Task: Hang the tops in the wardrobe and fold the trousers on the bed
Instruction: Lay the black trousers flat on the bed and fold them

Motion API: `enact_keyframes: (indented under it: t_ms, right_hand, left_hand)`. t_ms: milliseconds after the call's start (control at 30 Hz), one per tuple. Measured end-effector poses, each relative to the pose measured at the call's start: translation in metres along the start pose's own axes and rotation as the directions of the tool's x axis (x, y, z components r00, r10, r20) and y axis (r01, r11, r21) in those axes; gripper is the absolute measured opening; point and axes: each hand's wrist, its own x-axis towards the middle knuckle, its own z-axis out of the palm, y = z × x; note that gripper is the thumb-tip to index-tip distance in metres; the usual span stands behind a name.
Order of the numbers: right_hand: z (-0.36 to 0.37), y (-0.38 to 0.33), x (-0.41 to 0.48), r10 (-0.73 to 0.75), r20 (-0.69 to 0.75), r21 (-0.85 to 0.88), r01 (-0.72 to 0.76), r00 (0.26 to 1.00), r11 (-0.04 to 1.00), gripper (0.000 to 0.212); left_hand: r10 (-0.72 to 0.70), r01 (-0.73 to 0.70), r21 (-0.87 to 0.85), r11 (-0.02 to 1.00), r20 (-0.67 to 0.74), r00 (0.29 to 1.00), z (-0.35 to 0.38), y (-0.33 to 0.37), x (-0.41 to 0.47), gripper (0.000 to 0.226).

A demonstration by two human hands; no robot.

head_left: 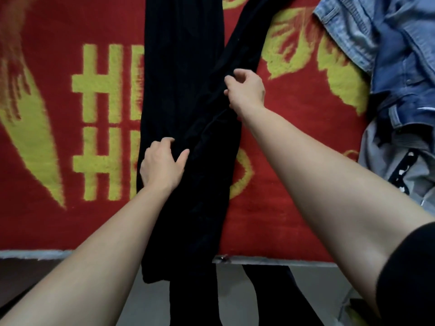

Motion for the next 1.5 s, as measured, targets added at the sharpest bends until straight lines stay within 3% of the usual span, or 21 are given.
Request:
enact_keyframes:
  t_ms: [133, 233, 267, 400, 500, 567, 667, 767, 900, 1000, 1133, 1300, 1400, 1500]
  right_hand:
    - [0.008, -0.005, 0.025, 0.083, -0.07, 0.066, -0.079, 0.994, 0.995, 0.058]
    - [0.025, -0.023, 0.034, 0.034, -0.123, 0.124, -0.018, 0.992, 0.992, 0.028]
    - [0.035, -0.033, 0.033, 0.005, -0.117, 0.137, 0.011, 0.993, 0.99, 0.027]
    - [0.084, -0.077, 0.028, -0.217, -0.053, 0.073, 0.221, 0.975, 0.973, 0.053]
    - [0.122, -0.082, 0.031, -0.297, 0.136, -0.043, 0.305, 0.945, 0.951, 0.056]
    - [0.139, -0.073, 0.033, -0.25, 0.32, -0.173, 0.316, 0.914, 0.933, 0.049]
    - [0.143, -0.053, 0.036, -0.257, 0.322, -0.241, 0.341, 0.911, 0.909, 0.047]
    - [0.132, -0.039, 0.037, -0.234, 0.226, -0.125, 0.266, 0.946, 0.956, 0.046]
    - [0.101, -0.045, 0.058, -0.176, 0.083, 0.018, 0.175, 0.981, 0.984, 0.043]
    - [0.078, -0.062, 0.082, -0.075, -0.036, 0.214, 0.081, 0.997, 0.973, 0.045]
    - [0.051, -0.078, 0.12, 0.029, -0.149, 0.404, 0.034, 0.988, 0.914, 0.05]
    - [0.028, -0.095, 0.162, 0.11, -0.175, 0.535, 0.001, 0.978, 0.845, 0.055]
    - [0.024, -0.107, 0.179, 0.232, -0.187, 0.66, -0.053, 0.955, 0.75, 0.027]
    - [0.025, -0.122, 0.189, 0.349, -0.204, 0.738, -0.091, 0.914, 0.669, 0.027]
  left_hand:
    - [0.115, -0.124, -0.105, 0.987, -0.088, 0.989, 0.005, 0.0, 0.018, 0.033]
    - [0.067, -0.104, -0.326, 0.94, -0.121, 0.99, -0.004, -0.016, 0.025, 0.029]
    - [0.027, -0.079, -0.406, 0.91, -0.132, 0.991, -0.009, -0.024, 0.027, 0.028]
    - [-0.107, 0.028, -0.561, 0.828, -0.109, 0.988, -0.021, -0.051, 0.043, 0.025]
    - [-0.192, 0.124, -0.574, 0.81, -0.059, 0.98, -0.021, -0.07, 0.058, 0.022]
    - [-0.239, 0.22, -0.561, 0.798, 0.041, 0.97, -0.018, -0.082, 0.067, 0.017]
    - [-0.244, 0.278, -0.508, 0.815, 0.134, 0.96, -0.016, -0.093, 0.079, 0.008]
    - [-0.197, 0.219, -0.467, 0.857, 0.097, 0.976, -0.02, -0.09, 0.086, 0.014]
    - [0.012, -0.032, -0.361, 0.932, -0.056, 0.998, -0.031, -0.058, 0.118, 0.029]
    - [0.183, -0.215, -0.244, 0.946, -0.146, 0.972, -0.042, -0.021, 0.165, 0.046]
    - [0.284, -0.319, -0.131, 0.939, -0.232, 0.93, -0.056, 0.021, 0.233, 0.056]
    - [0.252, -0.252, 0.005, 0.968, -0.006, 0.968, -0.063, 0.046, 0.293, 0.06]
    - [0.252, -0.254, 0.089, 0.963, 0.033, 0.967, -0.061, 0.05, 0.298, 0.058]
    - [0.239, -0.244, 0.084, 0.966, 0.065, 0.969, -0.068, 0.049, 0.299, 0.052]
